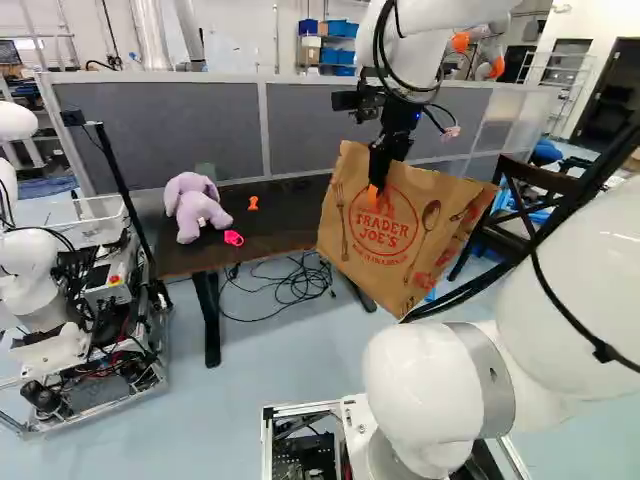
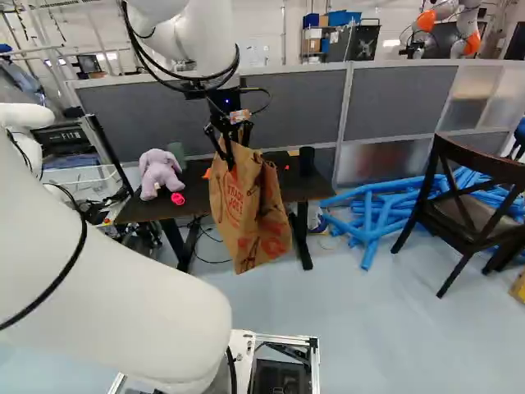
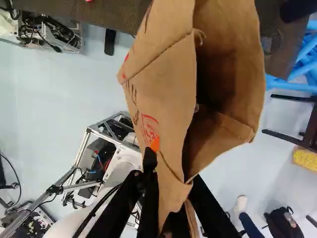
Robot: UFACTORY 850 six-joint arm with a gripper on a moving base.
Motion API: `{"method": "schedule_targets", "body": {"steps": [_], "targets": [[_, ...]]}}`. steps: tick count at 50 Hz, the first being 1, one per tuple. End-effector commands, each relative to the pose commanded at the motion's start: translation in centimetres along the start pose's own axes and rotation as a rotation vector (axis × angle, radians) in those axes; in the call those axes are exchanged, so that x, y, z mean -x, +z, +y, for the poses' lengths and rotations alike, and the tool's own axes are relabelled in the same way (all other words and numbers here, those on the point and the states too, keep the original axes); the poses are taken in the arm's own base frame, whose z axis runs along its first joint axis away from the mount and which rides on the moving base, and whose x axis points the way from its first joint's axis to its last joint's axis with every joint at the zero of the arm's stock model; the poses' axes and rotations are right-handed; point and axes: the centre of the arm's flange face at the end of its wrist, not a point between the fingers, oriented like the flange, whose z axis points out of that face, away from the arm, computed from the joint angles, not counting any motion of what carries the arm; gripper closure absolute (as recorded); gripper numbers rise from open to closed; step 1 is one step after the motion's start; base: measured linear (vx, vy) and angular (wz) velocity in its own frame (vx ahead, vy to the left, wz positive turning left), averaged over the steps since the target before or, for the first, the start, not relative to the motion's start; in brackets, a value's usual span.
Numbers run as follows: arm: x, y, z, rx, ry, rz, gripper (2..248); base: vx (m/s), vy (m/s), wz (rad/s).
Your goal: Pick up the bag on the ground and place it on the table
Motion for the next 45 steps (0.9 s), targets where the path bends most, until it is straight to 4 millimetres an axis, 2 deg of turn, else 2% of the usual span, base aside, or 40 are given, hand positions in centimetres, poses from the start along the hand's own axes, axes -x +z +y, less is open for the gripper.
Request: {"method": "schedule_targets", "body": {"steps": [30, 45], "targets": [[0.0, 0.0, 0.0, 0.0, 0.0, 0.0, 224, 0.154, -0.009, 0.2], [0.0, 0.0, 0.0, 0.0, 0.0, 0.0, 224, 0.142, -0.063, 0.02]]}}
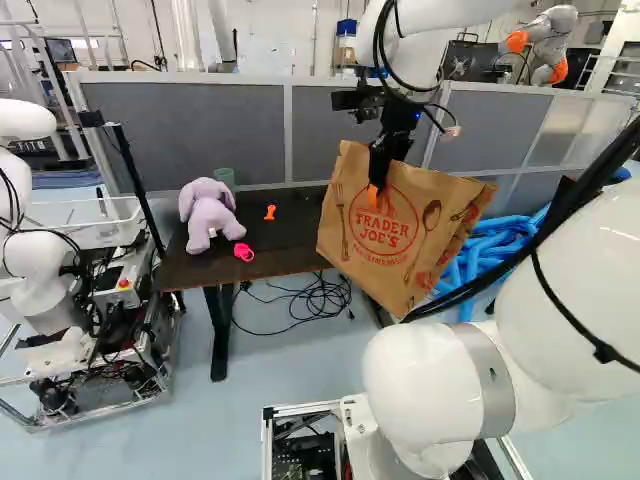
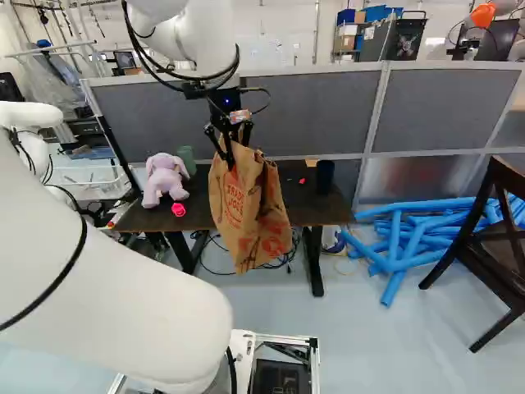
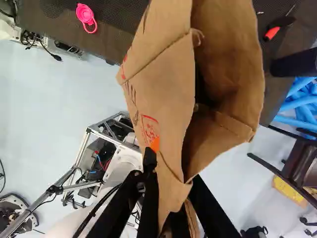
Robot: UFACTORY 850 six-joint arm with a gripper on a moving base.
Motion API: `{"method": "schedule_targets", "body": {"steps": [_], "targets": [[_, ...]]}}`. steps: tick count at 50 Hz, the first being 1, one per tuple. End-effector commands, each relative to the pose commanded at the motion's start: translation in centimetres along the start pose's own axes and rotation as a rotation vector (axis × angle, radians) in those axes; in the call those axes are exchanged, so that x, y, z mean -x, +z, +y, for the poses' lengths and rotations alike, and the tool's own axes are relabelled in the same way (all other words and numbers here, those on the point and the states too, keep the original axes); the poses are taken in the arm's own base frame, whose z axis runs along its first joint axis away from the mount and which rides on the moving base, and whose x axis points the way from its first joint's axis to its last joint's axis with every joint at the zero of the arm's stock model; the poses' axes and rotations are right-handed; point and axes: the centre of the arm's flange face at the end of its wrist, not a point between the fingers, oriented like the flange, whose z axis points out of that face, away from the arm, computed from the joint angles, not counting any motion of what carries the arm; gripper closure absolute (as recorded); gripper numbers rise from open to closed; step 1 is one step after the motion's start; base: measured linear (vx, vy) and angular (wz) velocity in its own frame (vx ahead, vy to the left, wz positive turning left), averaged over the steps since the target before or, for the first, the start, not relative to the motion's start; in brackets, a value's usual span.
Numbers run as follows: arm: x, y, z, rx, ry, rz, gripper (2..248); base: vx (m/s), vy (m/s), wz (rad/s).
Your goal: Pick up the bag on the ground and place it on the table
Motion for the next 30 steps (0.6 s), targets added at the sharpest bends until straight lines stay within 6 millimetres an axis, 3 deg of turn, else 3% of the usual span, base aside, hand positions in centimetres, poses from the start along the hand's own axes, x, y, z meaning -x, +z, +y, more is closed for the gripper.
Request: {"method": "schedule_targets", "body": {"steps": [30], "targets": [[-0.21, 0.02, 0.11, -0.001, 0.0, -0.001, 224, 0.114, -0.059, -0.005]]}}
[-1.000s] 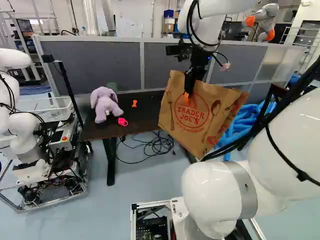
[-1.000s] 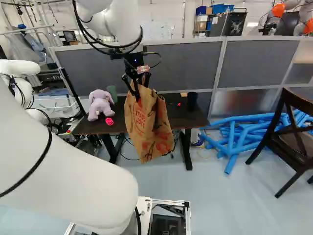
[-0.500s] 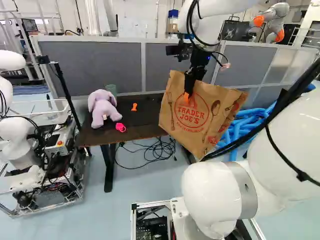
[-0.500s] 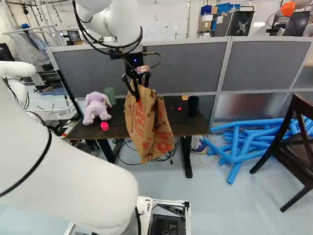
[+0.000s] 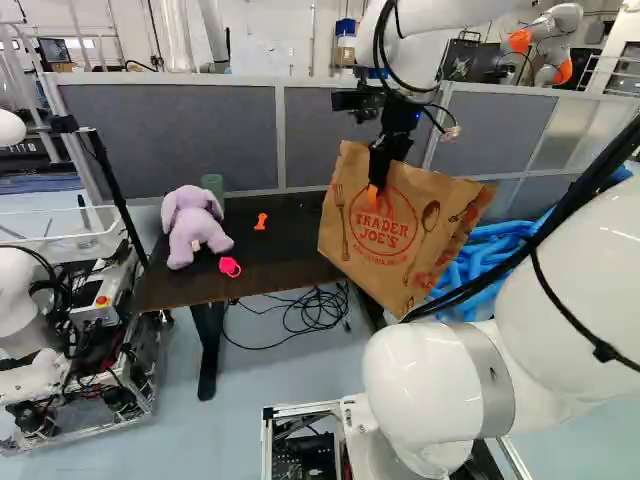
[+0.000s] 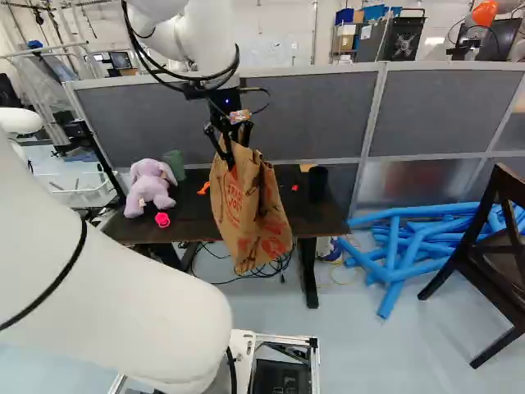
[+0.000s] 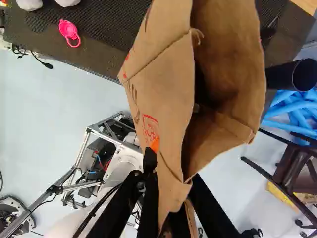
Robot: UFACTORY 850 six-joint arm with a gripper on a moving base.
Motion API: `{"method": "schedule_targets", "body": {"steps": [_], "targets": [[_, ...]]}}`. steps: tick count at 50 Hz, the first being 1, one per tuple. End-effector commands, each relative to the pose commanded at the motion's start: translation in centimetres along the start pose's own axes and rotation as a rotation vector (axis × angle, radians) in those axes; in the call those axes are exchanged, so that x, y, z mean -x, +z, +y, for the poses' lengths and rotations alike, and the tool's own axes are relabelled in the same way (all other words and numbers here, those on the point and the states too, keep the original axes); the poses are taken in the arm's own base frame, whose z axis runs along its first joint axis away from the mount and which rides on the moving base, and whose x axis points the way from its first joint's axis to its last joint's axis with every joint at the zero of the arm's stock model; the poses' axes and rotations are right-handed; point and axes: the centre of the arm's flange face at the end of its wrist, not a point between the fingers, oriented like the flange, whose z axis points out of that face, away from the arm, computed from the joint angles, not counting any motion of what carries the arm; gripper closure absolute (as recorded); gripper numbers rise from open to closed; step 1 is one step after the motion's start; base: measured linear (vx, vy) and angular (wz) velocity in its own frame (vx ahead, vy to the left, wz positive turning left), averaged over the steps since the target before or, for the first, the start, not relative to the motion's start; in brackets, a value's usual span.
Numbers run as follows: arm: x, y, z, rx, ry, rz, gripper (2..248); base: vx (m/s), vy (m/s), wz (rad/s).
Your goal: Pick up the bag on the ground and place it on the table
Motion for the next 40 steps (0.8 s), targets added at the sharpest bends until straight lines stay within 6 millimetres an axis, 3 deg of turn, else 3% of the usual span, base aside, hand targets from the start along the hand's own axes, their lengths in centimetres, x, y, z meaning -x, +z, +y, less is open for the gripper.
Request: {"method": "schedule_targets", "body": {"steps": [16, 40], "targets": [[-0.8, 0.1, 0.4, -0.002, -0.002, -0.003, 224, -0.008, -0.001, -0.001], [-3.5, 0.3, 1.9, -0.006, -0.008, -0.009, 224, 0.0, 0.0, 0.0]]}}
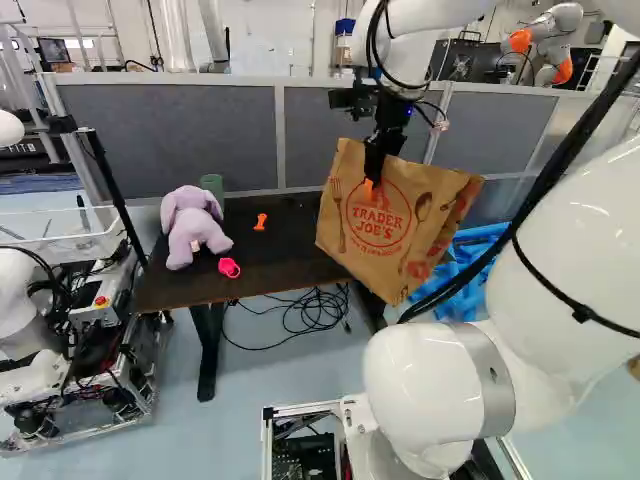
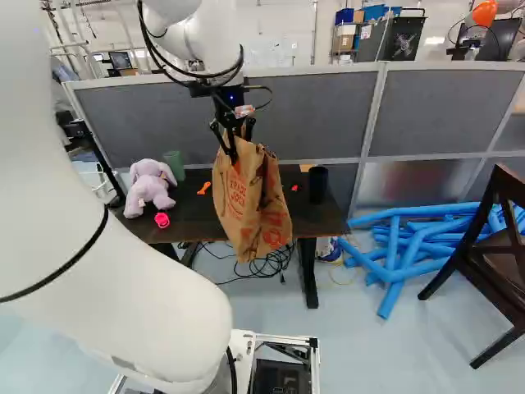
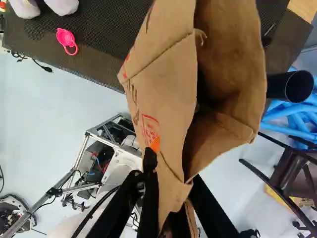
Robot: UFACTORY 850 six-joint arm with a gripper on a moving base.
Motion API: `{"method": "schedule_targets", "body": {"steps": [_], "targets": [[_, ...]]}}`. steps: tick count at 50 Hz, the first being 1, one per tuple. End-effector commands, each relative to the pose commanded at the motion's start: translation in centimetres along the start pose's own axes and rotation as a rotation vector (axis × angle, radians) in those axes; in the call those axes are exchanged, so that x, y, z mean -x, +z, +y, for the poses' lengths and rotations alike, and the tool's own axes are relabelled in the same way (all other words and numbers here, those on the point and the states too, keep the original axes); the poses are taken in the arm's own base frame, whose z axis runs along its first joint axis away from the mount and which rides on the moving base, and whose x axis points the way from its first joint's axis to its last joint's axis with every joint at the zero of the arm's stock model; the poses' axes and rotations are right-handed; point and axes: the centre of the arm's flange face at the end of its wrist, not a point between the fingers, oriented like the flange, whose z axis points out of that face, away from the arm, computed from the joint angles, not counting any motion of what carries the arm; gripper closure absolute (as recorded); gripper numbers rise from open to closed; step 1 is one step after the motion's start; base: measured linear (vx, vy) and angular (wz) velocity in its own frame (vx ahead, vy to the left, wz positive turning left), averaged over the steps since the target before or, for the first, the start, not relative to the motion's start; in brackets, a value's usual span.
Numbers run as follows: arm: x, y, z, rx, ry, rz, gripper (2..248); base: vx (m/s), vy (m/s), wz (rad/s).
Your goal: Pick up the bag on the ground and place it on the table
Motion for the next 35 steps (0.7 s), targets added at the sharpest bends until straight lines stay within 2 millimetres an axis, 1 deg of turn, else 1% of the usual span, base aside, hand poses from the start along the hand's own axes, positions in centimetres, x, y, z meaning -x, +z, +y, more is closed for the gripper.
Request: {"method": "schedule_targets", "body": {"steps": [35], "targets": [[-6.1, 0.5, 1.5, 0.001, -0.042, 0.009, 224, 0.0, 0.0, 0.0]]}}
